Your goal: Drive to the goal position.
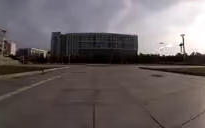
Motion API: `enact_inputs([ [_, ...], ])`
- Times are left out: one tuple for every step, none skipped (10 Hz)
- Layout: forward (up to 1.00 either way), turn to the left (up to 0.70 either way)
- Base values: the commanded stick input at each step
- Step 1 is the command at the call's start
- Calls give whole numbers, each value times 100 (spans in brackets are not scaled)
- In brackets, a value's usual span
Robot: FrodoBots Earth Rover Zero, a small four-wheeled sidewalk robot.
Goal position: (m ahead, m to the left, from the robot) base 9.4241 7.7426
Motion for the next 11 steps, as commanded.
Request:
enact_inputs([
  [70, 14],
  [70, 6],
  [70, 0],
  [70, 0],
  [70, 0],
  [70, 0],
  [70, -7],
  [70, -14],
  [70, -14],
  [70, -14],
  [70, 0],
])
